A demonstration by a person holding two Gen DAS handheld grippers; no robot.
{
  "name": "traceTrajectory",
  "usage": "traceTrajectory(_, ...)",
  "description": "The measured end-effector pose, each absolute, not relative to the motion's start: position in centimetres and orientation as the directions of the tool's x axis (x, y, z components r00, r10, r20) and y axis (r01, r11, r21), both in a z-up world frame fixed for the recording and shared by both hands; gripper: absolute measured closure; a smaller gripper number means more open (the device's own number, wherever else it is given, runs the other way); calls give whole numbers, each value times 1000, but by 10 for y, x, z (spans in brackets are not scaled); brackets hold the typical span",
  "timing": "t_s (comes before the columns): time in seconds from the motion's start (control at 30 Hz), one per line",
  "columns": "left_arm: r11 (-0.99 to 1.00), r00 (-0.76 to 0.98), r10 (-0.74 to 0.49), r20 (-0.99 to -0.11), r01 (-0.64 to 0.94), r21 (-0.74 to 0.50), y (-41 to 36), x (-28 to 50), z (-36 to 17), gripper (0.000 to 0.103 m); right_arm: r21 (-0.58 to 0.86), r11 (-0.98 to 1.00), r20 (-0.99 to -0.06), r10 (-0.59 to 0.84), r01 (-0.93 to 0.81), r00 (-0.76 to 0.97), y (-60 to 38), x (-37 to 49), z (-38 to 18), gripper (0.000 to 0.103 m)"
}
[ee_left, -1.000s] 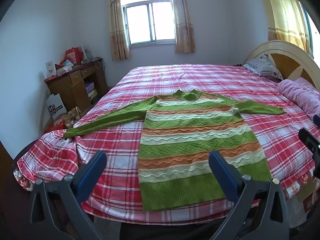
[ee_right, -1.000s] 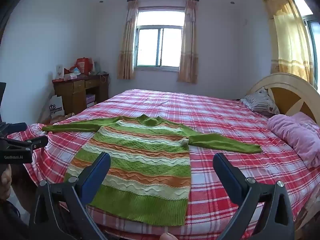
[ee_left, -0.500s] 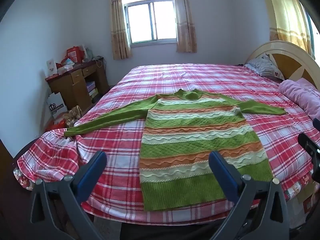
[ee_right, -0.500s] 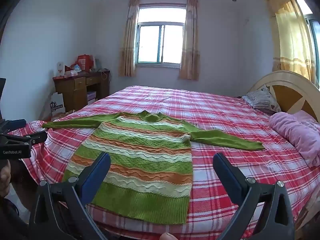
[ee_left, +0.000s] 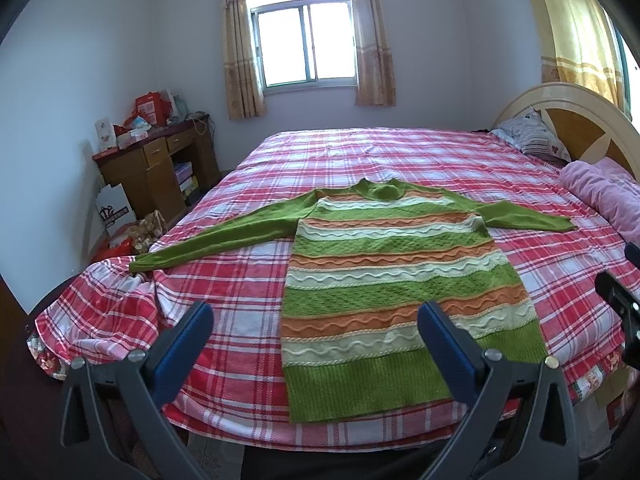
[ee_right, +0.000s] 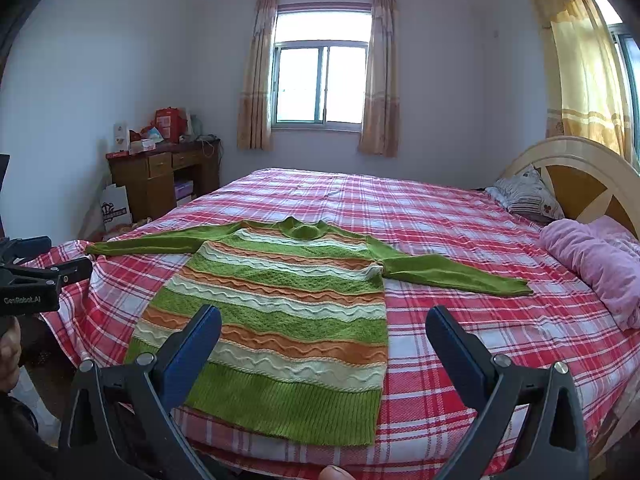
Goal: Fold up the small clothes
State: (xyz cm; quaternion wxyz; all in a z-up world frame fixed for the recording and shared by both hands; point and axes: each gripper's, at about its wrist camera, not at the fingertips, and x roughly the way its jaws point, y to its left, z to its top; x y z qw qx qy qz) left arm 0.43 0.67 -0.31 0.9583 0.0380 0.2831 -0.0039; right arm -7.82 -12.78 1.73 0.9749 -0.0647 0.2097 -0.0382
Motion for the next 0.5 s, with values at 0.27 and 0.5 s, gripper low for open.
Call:
traceTrajectory(0.27, 997, 840, 18, -542, 26, 72, 9, 5, -4, 0, -140, 989, -407, -101, 47, 908, -128, -78, 18, 1)
traceTrajectory(0.5, 997, 842, 21, -540, 23, 75, 8, 5, -4, 0, -138, 989, -412, -100, 46, 906, -127, -77, 17, 1)
